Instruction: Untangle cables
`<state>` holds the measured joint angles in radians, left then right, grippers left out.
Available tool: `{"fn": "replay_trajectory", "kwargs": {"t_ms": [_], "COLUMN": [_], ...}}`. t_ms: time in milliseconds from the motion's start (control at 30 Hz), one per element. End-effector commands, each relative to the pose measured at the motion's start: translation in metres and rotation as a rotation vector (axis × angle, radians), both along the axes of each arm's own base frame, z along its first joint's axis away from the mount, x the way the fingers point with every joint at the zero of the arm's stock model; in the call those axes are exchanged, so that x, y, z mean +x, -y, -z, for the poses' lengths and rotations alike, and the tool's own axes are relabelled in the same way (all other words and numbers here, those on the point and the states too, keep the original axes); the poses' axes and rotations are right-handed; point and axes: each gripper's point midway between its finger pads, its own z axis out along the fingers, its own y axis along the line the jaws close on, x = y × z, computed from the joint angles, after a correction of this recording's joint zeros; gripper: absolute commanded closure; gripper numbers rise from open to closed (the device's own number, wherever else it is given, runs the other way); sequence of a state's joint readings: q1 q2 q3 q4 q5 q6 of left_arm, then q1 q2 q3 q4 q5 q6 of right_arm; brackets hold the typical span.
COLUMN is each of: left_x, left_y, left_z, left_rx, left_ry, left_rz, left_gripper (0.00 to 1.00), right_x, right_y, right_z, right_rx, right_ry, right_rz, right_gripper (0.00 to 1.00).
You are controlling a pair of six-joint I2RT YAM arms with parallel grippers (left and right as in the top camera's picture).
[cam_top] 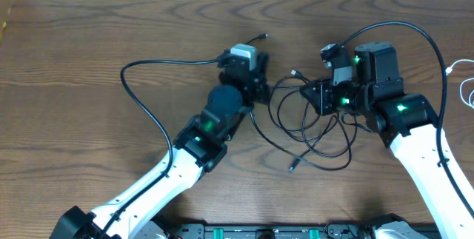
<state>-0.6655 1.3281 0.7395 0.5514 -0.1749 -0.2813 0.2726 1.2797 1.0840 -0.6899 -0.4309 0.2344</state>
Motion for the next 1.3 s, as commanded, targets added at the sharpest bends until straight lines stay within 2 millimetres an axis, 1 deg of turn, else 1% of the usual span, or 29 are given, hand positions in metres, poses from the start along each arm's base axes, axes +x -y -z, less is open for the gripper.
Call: {"fn": "replay_trajectory", "kwargs": {"t_ms": [0,100,133,167,233,300,367,467,500,633,700,767,867,933,1033,1100,1167,1233,1267], "left_x": [0.019,0.016,0.013,0.009,0.003,-0.003,-0.008,-0.015,-0.016,-0.017,-0.017,-0.017,-0.017,-0.018,-0.019,-0.019,-0.019,-0.019,-0.018], "left_y": [-0.069,-0.100,-0.109,-0.118,-0.134,-0.145,-0.149,-0.148,-0.150,-0.160,-0.160,-0.157,-0.149,-0.141,-0.137,-0.137,-0.137,-0.137,-0.137], "left_z": [-0.034,-0.082,-0.097,-0.109,-0.120,-0.123,-0.122,-0.123,-0.124,-0.125,-0.125,-0.125,-0.126,-0.127,-0.127,-0.127,-0.127,-0.126,-0.125], "left_rx": [0.016,-0.089,-0.116,-0.139,-0.170,-0.183,-0.172,-0.164,-0.165,-0.169,-0.169,-0.169,-0.168,-0.167,-0.166,-0.166,-0.165,-0.164,-0.160], "left_ry": [0.106,0.227,0.264,0.290,0.303,0.289,0.270,0.261,0.263,0.266,0.265,0.265,0.268,0.270,0.270,0.270,0.271,0.268,0.261], "left_rz": [-0.318,-0.368,-0.368,-0.370,-0.383,-0.403,-0.407,-0.385,-0.392,-0.448,-0.446,-0.430,-0.381,-0.336,-0.311,-0.311,-0.311,-0.310,-0.311], "left_gripper": [0.93,0.93,0.93,0.93,0.92,0.92,0.92,0.92,0.92,0.93,0.92,0.92,0.92,0.92,0.92,0.92,0.92,0.92,0.93], "right_x": [0.006,0.006,0.007,0.007,0.007,0.006,0.003,-0.005,-0.010,-0.018,-0.016,-0.011,-0.005,-0.003,-0.008,-0.014,-0.017,-0.015,-0.012], "right_y": [0.020,0.034,0.039,0.046,0.058,0.070,0.070,0.060,0.054,0.031,0.015,0.004,-0.013,-0.027,-0.042,-0.049,-0.052,-0.051,-0.051], "right_z": [0.008,0.015,0.017,0.020,0.024,0.030,0.034,0.045,0.054,0.076,0.084,0.090,0.095,0.096,0.099,0.103,0.107,0.109,0.109], "right_rx": [-0.097,-0.166,-0.191,-0.213,-0.240,-0.252,-0.226,-0.155,-0.124,-0.037,0.021,0.083,0.187,0.254,0.309,0.319,0.309,0.301,0.300], "right_ry": [-0.004,-0.016,-0.019,-0.031,-0.065,-0.111,-0.157,-0.264,-0.340,-0.504,-0.566,-0.622,-0.718,-0.774,-0.865,-0.912,-0.929,-0.914,-0.896], "right_rz": [0.099,0.146,0.169,0.211,0.308,0.420,0.469,0.502,0.524,0.512,0.480,0.491,0.525,0.501,0.466,0.441,0.438,0.437,0.431], "right_gripper": [0.67,0.39,0.32,0.27,0.21,0.17,0.16,0.12,0.07,0.01,0.01,0.01,0.01,0.01,0.16,0.36,0.57,0.93,0.99]}}
